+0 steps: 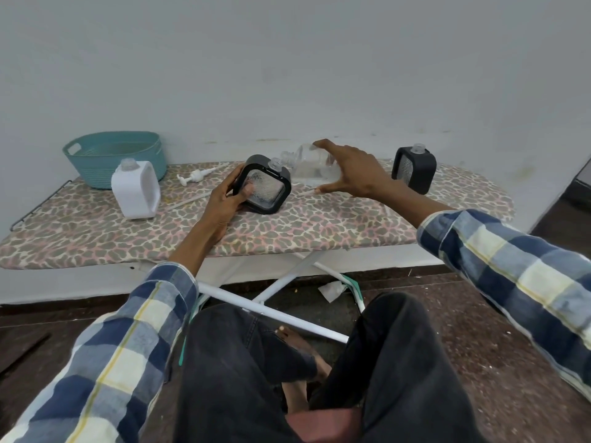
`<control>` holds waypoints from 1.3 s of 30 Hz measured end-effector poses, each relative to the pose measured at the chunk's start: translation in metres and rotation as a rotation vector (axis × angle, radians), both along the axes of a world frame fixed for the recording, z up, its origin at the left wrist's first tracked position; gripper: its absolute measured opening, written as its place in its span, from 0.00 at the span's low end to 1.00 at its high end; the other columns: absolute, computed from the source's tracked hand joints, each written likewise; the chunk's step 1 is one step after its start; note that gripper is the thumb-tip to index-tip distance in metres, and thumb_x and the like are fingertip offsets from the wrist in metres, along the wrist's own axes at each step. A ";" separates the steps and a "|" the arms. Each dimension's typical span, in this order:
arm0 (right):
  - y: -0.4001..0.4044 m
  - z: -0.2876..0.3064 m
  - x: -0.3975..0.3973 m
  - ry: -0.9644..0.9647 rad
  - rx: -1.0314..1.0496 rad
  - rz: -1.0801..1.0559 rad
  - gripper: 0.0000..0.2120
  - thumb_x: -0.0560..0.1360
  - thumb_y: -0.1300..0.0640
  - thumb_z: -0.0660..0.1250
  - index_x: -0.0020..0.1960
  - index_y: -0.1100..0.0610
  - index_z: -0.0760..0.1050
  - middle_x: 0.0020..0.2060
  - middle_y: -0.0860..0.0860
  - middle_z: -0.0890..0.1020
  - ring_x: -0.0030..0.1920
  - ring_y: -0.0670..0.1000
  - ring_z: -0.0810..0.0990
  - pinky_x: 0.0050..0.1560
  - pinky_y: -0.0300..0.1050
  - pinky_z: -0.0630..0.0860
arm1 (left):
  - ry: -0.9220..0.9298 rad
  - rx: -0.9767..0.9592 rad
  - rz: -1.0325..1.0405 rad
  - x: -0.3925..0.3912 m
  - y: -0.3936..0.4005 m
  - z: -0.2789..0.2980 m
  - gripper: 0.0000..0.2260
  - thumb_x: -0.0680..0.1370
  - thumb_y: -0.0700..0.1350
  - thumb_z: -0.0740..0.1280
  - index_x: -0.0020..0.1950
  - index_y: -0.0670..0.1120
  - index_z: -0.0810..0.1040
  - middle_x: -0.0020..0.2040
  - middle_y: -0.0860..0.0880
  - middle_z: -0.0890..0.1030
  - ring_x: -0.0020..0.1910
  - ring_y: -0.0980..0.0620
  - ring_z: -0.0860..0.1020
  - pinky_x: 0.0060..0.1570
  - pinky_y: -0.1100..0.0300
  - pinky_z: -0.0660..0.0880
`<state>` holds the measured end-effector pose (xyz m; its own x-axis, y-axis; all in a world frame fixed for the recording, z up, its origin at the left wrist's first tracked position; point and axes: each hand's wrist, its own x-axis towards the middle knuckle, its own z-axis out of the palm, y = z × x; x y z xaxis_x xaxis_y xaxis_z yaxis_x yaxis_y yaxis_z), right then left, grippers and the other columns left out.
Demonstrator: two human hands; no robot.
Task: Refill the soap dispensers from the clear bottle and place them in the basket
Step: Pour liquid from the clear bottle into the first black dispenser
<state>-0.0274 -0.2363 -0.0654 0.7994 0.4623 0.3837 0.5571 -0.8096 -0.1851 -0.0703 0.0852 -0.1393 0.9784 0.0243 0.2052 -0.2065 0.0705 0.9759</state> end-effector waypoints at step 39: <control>0.004 0.014 -0.001 -0.075 -0.085 -0.013 0.44 0.70 0.35 0.80 0.79 0.41 0.63 0.59 0.50 0.83 0.59 0.57 0.80 0.52 0.55 0.78 | -0.001 -0.015 0.001 -0.004 0.000 0.001 0.27 0.81 0.40 0.73 0.80 0.50 0.73 0.75 0.46 0.78 0.73 0.44 0.78 0.68 0.38 0.79</control>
